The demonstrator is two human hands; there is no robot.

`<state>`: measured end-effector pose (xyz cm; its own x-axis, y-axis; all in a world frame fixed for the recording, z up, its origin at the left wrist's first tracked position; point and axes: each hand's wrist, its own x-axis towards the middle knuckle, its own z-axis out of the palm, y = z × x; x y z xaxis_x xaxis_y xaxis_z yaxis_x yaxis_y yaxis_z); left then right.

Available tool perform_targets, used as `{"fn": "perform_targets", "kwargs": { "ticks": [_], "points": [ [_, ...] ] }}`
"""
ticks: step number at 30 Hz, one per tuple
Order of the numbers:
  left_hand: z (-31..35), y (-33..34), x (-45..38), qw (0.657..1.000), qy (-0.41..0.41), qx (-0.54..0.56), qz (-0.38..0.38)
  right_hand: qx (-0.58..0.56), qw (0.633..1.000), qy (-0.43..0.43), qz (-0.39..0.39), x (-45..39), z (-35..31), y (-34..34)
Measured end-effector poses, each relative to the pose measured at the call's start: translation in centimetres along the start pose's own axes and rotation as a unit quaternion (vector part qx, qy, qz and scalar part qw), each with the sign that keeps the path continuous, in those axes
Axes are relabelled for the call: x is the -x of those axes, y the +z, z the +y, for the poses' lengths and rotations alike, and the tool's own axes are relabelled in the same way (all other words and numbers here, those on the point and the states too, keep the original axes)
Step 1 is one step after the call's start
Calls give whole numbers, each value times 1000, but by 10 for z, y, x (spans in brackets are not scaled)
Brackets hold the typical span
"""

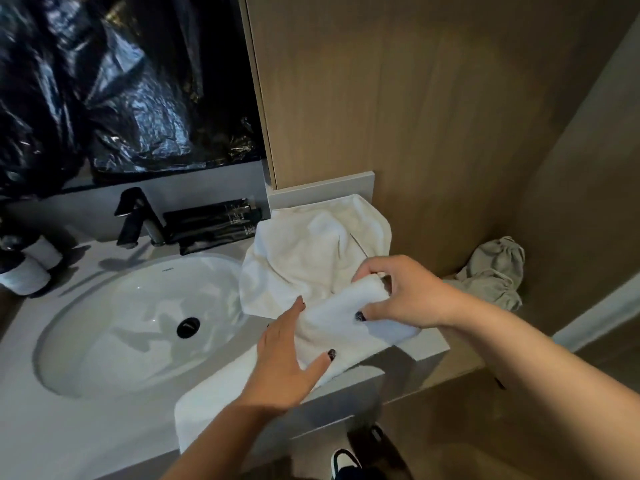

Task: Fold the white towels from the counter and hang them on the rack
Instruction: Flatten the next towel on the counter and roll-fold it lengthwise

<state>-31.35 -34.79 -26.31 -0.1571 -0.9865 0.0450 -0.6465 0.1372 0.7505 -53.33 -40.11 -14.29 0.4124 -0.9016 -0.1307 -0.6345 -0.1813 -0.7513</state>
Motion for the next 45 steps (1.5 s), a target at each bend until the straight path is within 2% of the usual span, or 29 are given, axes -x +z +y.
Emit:
{"fn": "perform_targets", "kwargs": {
  "ticks": [5,9,13,17,20,24,28,30,33,39,45],
  "points": [
    [51,-71,10,985,31,149,79,75,983,-167,14,20,-105,-13],
    [87,-100,14,957,39,247,145,75,961,-244,105,36,-160,-26],
    [120,-110,19,917,40,370,145,-97,950,-206,211,54,-165,-42],
    [155,-117,22,878,70,445,163,-232,946,-112,198,68,-144,-43],
    [178,-130,21,848,82,494,174,-271,935,-104,202,80,-134,-42],
    [206,-143,17,823,86,543,143,-286,918,-151,232,94,-131,-33],
    [232,-146,10,801,96,578,123,-186,911,-196,312,106,-136,-32],
    [250,-144,5,796,105,584,121,-164,908,-211,322,113,-140,-42],
    [290,-142,2,809,127,561,120,-167,907,-225,314,124,-143,-72],
    [394,-129,-11,839,164,468,223,-191,903,-250,293,149,-140,-159],
    [483,-122,-27,823,231,433,286,-153,867,-305,363,179,-157,-260]
  ]
}}
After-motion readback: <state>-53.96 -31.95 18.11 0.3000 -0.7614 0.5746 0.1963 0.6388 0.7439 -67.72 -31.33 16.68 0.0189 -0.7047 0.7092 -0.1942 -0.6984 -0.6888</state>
